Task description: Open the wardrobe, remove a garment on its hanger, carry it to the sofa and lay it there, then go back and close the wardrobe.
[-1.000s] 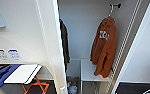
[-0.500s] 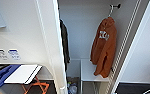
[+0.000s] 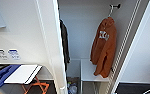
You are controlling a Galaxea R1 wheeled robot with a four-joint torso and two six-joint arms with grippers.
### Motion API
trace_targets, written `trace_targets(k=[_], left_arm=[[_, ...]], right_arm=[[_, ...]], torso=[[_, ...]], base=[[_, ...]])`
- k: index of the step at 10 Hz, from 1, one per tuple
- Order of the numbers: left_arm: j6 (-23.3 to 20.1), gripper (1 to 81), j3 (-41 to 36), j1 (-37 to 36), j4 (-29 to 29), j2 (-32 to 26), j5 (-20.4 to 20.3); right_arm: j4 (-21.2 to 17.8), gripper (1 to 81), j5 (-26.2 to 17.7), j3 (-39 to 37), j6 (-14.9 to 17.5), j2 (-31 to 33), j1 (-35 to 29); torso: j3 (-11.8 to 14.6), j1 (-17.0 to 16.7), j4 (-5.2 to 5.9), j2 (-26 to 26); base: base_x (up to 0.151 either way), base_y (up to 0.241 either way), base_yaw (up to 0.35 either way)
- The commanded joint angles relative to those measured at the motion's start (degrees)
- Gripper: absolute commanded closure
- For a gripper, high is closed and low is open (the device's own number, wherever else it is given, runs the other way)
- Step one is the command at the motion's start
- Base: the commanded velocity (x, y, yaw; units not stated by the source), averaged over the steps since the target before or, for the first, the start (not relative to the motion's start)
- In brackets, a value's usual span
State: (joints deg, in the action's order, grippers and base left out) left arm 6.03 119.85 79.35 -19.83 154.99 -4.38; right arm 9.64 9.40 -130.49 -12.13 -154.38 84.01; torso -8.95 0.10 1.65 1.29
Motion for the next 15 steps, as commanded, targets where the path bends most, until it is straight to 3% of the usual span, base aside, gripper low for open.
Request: trace_targets(k=[1,4,7,10,12,15], left_arm=[[-0.1,1.0,3.7,-2.0,4.4,2.1,2.0],[-0.1,1.0,10.3,-2.0,6.7,5.8,2.2],[-0.1,1.0,16.6,-2.0,7.6,9.8,2.2],[-0.1,1.0,25.4,-2.4,12.2,14.6,1.9],[-0.1,1.0,29.9,-2.6,16.9,16.8,-1.9],[-0.1,1.0,30.1,-3.9,21.3,16.8,-4.5]], right_arm=[[-0.4,1.0,-2.5,-5.4,-2.9,-2.4,-1.5],[-0.4,1.0,-2.5,-9.5,-3.1,-3.4,-1.1],[0.6,1.0,-3.2,-16.5,-3.0,-8.8,-0.7],[0.7,1.0,-3.2,-21.0,-2.9,-12.1,0.2],[0.7,1.0,-3.2,-22.3,-2.9,-12.9,0.3],[0.6,1.0,-3.3,-22.3,-2.9,-13.3,0.3]], torso=[[0.0,0.0,0.0,0.0],[0.0,0.0,0.0,0.0],[0.0,0.0,0.0,0.0],[0.0,0.0,0.0,0.0],[0.0,0.0,0.0,0.0],[0.0,0.0,0.0,0.0]], base=[[0.0,0.0,0.0],[0.0,0.0,0.0],[0.0,0.0,0.0],[0.0,0.0,0.0],[0.0,0.0,0.0],[0.0,0.0,0.0]])
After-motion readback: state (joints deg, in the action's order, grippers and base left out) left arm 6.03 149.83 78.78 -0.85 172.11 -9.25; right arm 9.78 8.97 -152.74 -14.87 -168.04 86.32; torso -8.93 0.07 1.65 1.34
